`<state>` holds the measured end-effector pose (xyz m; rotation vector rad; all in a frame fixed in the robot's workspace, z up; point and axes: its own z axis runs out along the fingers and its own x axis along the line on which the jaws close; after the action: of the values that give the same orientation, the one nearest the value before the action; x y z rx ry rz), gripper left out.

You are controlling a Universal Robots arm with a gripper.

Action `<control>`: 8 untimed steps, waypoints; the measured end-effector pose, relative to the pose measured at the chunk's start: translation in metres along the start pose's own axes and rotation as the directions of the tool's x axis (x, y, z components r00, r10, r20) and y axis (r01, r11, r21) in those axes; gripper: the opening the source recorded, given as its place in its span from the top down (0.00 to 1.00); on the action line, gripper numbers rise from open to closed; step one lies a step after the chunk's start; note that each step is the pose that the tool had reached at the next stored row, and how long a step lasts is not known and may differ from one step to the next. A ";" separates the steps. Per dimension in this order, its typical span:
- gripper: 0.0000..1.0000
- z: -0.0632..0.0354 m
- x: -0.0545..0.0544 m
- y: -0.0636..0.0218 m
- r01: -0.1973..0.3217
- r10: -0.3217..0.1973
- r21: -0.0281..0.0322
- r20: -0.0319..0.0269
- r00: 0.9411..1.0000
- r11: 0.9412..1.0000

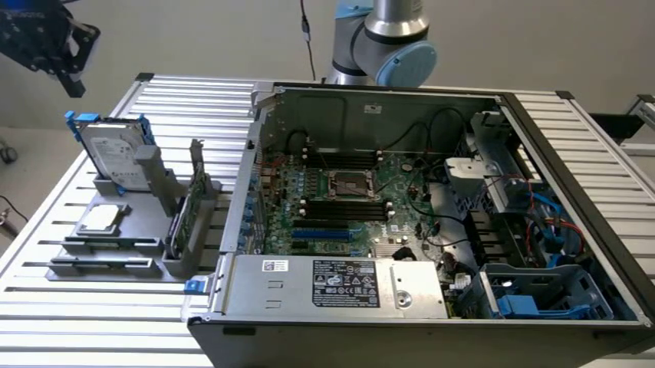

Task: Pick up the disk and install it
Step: 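Pick up the disk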

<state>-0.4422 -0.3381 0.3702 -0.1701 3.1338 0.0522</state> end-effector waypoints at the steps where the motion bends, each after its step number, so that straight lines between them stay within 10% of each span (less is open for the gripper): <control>1: 0.89 0.0000 0.000 0.0000 0.018 -0.018 0.000 -0.001 1.000 1.000; 8: 0.89 0.0001 0.000 0.0000 0.146 -0.146 0.002 -0.005 0.989 0.989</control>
<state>-0.4423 -0.3380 0.3702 -0.3995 3.1156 0.0472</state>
